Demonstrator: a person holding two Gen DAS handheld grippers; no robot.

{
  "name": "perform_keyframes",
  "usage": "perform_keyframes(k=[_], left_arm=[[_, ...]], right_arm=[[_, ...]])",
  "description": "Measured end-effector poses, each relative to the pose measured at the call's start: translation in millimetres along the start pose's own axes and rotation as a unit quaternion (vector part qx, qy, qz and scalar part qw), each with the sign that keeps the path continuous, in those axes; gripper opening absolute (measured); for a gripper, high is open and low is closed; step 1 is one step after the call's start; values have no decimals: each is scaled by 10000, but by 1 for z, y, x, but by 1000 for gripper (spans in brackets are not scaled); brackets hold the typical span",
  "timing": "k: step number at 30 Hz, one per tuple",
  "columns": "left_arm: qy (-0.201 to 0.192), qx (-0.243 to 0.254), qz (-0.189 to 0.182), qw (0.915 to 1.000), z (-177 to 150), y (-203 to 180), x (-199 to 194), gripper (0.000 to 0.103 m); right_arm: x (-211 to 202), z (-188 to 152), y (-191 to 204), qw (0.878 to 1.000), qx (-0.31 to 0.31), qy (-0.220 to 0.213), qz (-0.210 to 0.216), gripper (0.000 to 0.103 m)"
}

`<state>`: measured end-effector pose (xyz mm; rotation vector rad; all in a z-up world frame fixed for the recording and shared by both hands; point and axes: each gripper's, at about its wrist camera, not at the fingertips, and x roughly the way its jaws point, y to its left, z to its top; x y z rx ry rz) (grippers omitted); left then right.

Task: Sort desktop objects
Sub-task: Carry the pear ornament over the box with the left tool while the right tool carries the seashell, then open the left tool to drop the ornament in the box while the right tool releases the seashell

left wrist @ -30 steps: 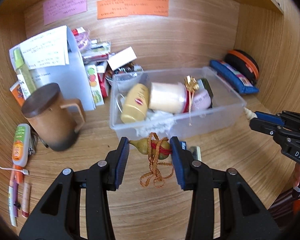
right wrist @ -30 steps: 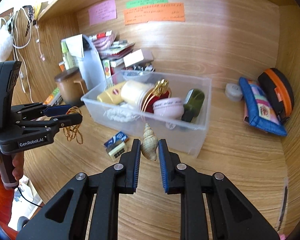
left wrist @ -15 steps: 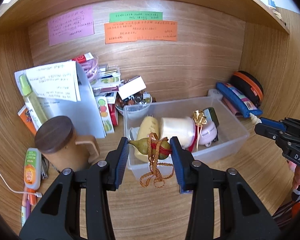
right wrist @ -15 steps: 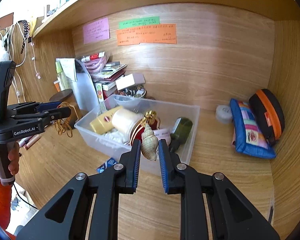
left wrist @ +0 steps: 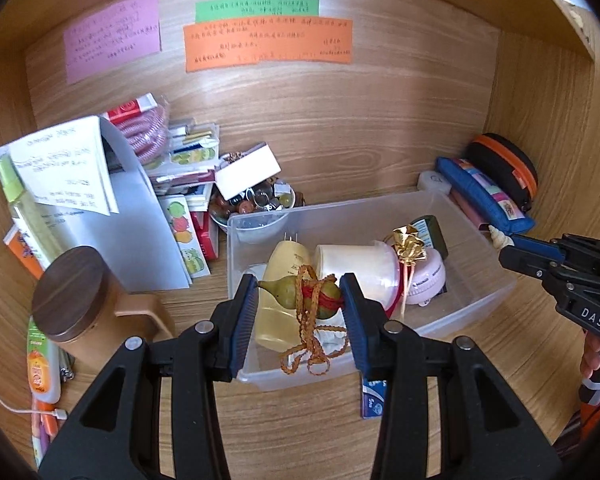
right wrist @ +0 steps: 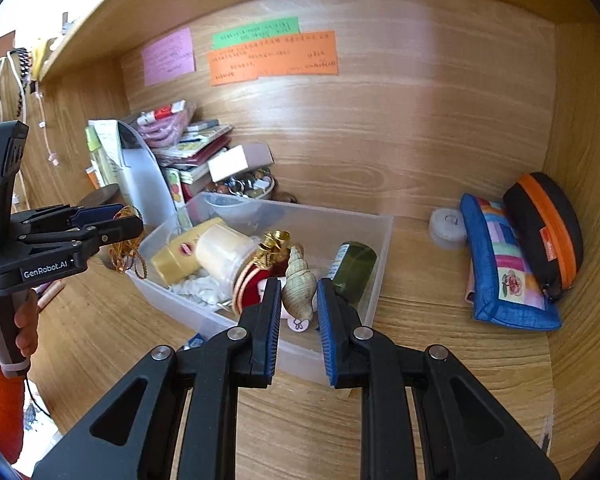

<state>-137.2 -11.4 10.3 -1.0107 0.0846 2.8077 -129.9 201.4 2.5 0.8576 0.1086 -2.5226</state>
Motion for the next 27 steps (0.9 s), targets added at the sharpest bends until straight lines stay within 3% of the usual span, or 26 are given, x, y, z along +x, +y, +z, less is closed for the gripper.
perform_keyframes(k=[16,27], left_arm=[[508,186,-198,9983,-10,-7,55,41],[480,332,-220,9981,-16,-16,61,42]], right_arm=[[45,-4,-4,9988,-28,492,-10,17],[59,-10,-2,9973,-173,660,-285,17]])
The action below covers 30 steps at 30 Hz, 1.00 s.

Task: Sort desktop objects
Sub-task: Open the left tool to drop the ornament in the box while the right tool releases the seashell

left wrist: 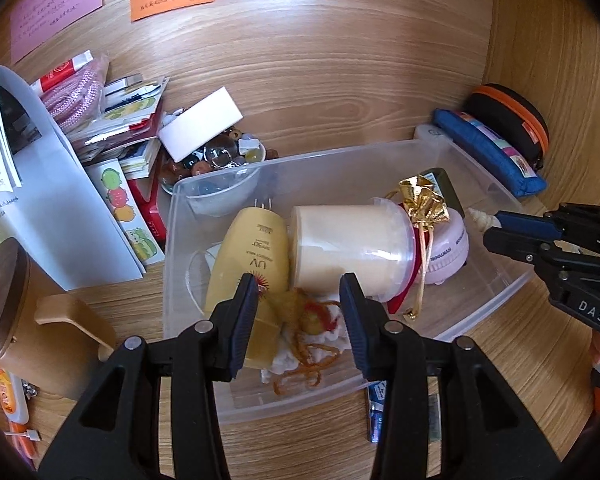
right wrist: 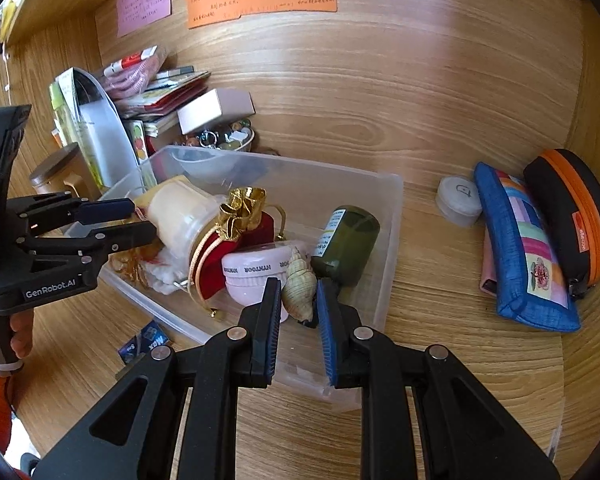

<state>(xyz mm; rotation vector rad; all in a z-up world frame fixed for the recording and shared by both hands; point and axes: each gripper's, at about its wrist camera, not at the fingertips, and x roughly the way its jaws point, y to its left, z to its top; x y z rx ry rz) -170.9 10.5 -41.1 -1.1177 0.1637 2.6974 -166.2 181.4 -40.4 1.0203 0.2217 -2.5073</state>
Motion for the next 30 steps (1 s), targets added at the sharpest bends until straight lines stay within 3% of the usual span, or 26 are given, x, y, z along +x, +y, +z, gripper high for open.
perform_keyframes(k=[7,12,20,25,30], left_arm=[[-40,-17,3,10000,-1,0,0,43],[-93,-50,167,9998,-1,1,-1,59],[-58,-113,174,9998,-3,4,-2,67],[-60,-110,248,9996,-5,4,-5,67],[-87,-84,280,9995,-6,2,-10,67]], right_arm=[[2,-1,8,9995,-233,-7,-219,17],[2,0,8,9994,-237,14,-237,17],[0,0,4,9993,-175,51,-327,29],[-8,0,9,9994,-167,-89,-292,53],[-23,-1,13,9991,-127,-322,-244,54]])
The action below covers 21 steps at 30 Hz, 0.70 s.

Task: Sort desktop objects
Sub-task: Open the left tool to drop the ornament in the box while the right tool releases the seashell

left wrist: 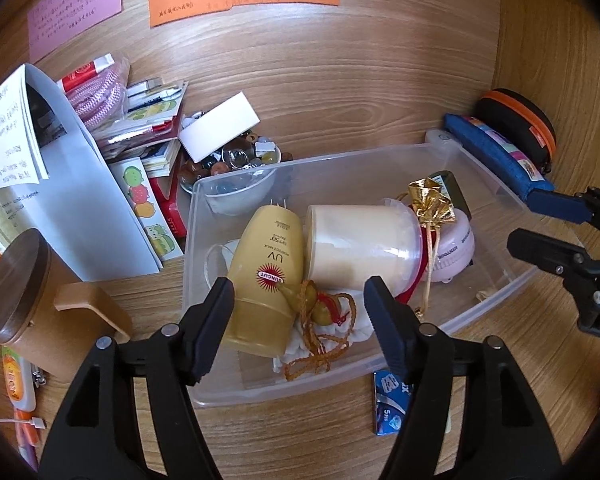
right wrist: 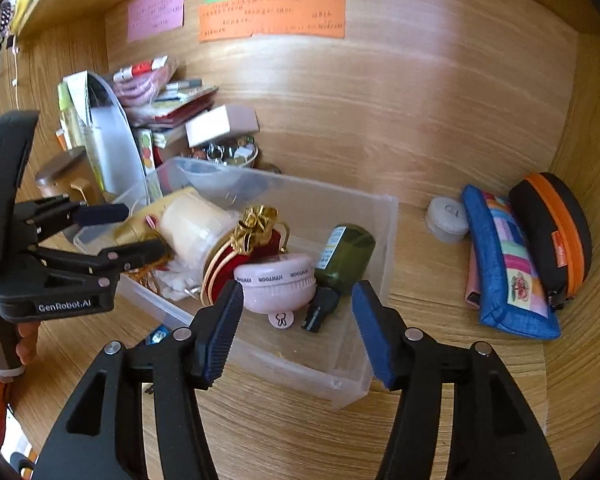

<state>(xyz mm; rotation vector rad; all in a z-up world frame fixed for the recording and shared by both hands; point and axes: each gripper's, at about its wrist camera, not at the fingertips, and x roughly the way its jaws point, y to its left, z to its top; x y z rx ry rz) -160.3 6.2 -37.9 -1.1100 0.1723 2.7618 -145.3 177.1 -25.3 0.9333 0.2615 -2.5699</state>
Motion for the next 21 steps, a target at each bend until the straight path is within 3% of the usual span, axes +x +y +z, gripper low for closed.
perform_keyframes(k=[16,21], left_arm=[[-351,56,268,9990,-8,-4,-45,91],[-405,76,277,9988,-15,-9,-58,93]], right_arm=[[-32,-11,-3,9995,247,-173,50,61],[-44,-17,1,9993,267,-255,64,64]])
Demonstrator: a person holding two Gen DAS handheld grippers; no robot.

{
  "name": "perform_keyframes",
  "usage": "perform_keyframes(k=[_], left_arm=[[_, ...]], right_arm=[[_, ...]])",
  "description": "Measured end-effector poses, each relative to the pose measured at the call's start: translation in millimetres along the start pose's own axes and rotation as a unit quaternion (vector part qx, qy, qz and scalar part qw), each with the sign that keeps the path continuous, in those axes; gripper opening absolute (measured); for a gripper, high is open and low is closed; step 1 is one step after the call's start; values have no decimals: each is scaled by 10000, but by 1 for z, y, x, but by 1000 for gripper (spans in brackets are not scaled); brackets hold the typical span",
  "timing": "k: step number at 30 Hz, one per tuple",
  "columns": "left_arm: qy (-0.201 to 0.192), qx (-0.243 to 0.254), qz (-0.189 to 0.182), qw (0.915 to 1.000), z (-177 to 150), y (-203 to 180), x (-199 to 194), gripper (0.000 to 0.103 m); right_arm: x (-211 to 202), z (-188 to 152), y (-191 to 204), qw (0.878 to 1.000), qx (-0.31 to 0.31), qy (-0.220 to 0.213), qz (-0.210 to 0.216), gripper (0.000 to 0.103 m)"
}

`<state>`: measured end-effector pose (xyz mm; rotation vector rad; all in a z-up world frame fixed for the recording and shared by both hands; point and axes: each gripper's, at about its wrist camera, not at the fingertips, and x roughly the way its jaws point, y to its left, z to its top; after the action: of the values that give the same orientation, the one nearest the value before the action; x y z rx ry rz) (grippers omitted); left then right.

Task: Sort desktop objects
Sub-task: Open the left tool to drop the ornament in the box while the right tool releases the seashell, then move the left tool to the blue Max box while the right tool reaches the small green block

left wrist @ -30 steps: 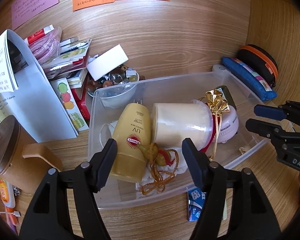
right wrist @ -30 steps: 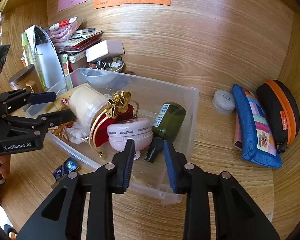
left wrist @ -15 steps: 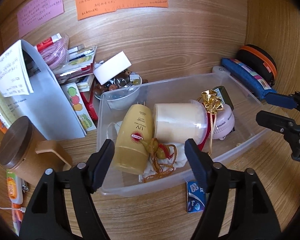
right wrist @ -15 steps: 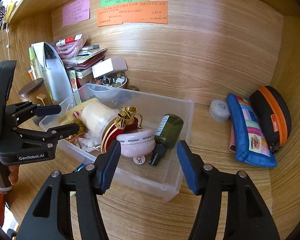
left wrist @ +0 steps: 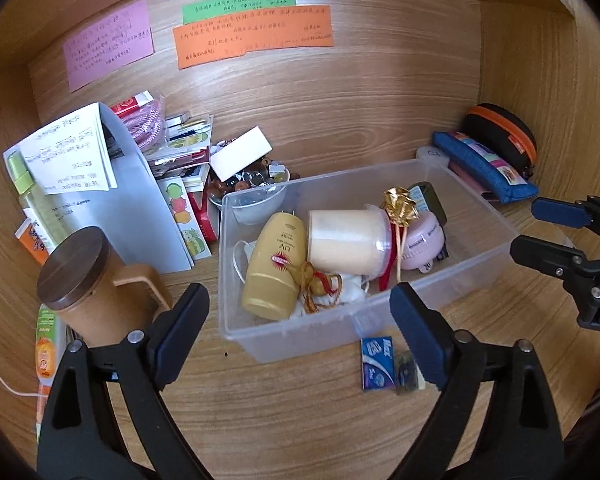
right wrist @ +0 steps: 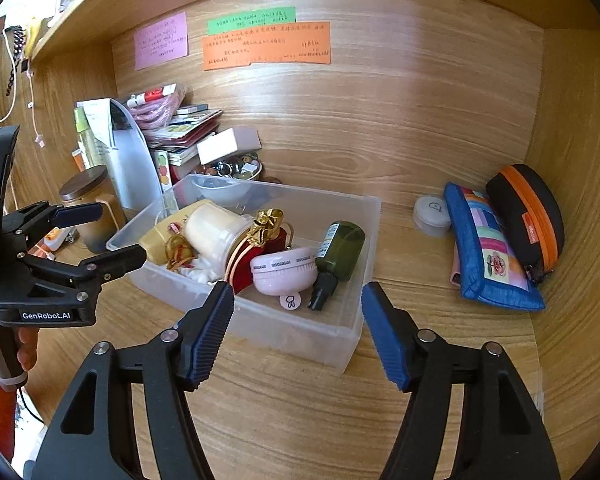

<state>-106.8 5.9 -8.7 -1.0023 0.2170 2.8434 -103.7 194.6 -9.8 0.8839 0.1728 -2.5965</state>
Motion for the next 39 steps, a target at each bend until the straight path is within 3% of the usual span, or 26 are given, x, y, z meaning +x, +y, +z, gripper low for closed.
perform_keyframes(k=[8,18,32,35,37,39], left_arm=[[195,-168,8,9997,-26,5,-4,93],[576,-185,-24,9982,-59,10,4,93],[910,-433,-27,9949,-79,25,18,93],[961,-477,-24,9942,-80,29,20,93],[1008,-512,-67,9936,-81,30,22,93],[1031,-512,-104,9933,-80,28,23,93]], right_arm=[[2,-22,20,9992,-48,194,332,64],[36,-54,62,9949,-324,631,722,64],[71,-60,72,9895,-77,1020,1022,62],[76,-60,77,9885,-176,1094,1029,54],[80,-59,79,9863,-218,1187,1123,39],[81,-59,78,9852,-193,1222,1188,31]])
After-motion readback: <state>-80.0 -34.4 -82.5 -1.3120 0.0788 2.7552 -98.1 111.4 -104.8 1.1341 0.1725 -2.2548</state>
